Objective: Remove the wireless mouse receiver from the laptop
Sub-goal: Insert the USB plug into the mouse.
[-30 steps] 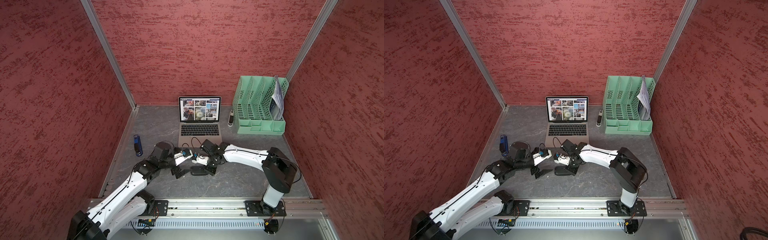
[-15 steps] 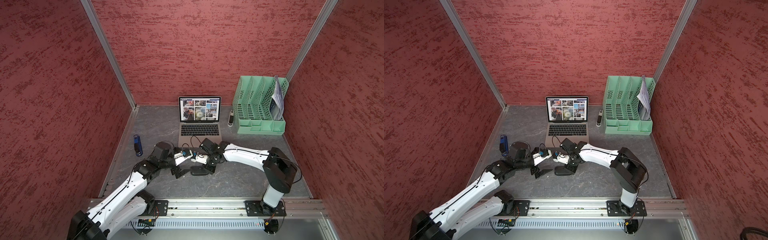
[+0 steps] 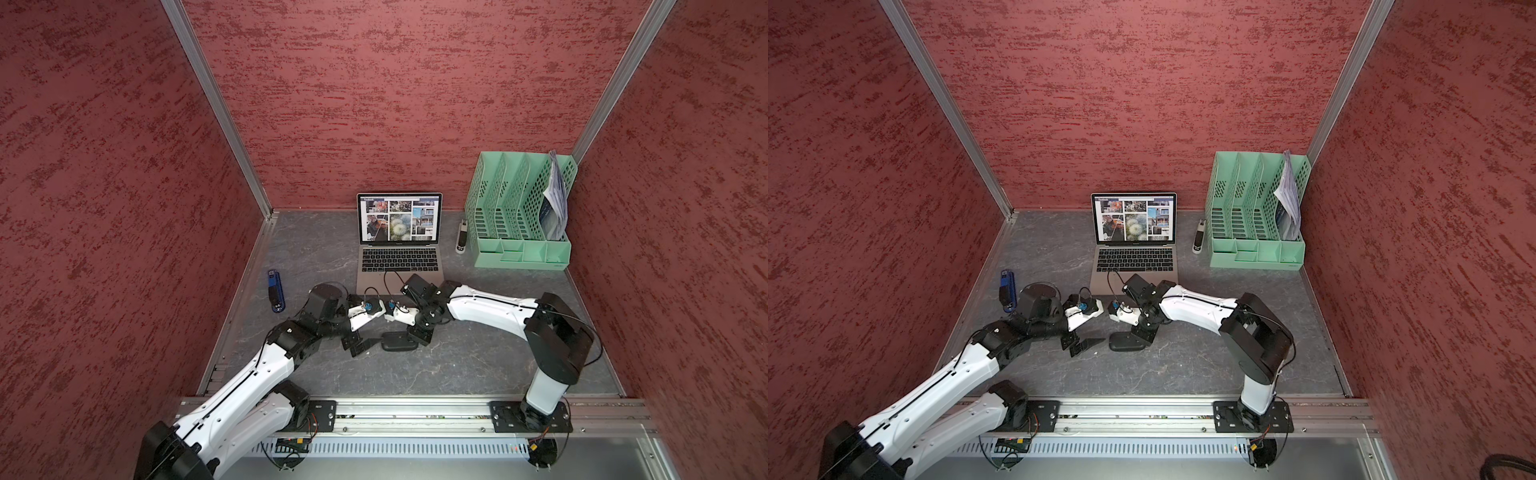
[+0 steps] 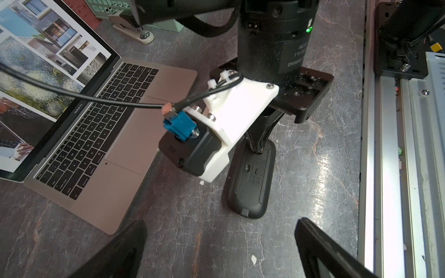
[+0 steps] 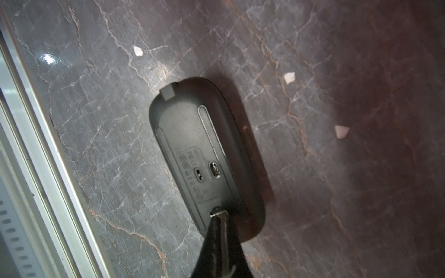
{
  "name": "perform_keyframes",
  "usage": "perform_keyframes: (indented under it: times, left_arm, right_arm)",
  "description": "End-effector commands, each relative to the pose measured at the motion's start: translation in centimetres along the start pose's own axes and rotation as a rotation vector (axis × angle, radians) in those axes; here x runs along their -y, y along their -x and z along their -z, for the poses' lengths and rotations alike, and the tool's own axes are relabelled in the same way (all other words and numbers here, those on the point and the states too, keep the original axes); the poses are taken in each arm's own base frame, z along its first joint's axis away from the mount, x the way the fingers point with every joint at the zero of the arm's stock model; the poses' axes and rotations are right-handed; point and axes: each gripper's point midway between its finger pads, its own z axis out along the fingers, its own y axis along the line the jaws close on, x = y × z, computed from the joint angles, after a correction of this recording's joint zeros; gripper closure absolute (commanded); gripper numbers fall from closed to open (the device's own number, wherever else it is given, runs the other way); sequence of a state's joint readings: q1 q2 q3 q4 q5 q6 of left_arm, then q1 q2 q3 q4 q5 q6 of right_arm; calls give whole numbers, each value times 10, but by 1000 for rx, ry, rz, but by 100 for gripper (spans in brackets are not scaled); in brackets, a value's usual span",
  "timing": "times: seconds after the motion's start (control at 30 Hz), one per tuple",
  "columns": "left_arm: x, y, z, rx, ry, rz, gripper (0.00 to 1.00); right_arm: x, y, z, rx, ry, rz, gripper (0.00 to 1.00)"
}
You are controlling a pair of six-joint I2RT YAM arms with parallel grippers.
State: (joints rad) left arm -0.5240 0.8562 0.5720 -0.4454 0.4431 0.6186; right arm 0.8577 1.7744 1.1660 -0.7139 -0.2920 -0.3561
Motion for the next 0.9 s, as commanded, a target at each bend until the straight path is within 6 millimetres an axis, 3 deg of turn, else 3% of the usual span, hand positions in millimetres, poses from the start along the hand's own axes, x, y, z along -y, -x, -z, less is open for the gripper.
perform_keyframes:
  times: [0.0,0.87]
  left_arm:
    - [1,-2,-1,-7,-4,-11,0]
    - [-1,-1,0,-12,4,-14,0]
  right_arm:
    - [5,4,-2,1,-7,4,100]
    - [10,1,-4,-22,-36,-16,100]
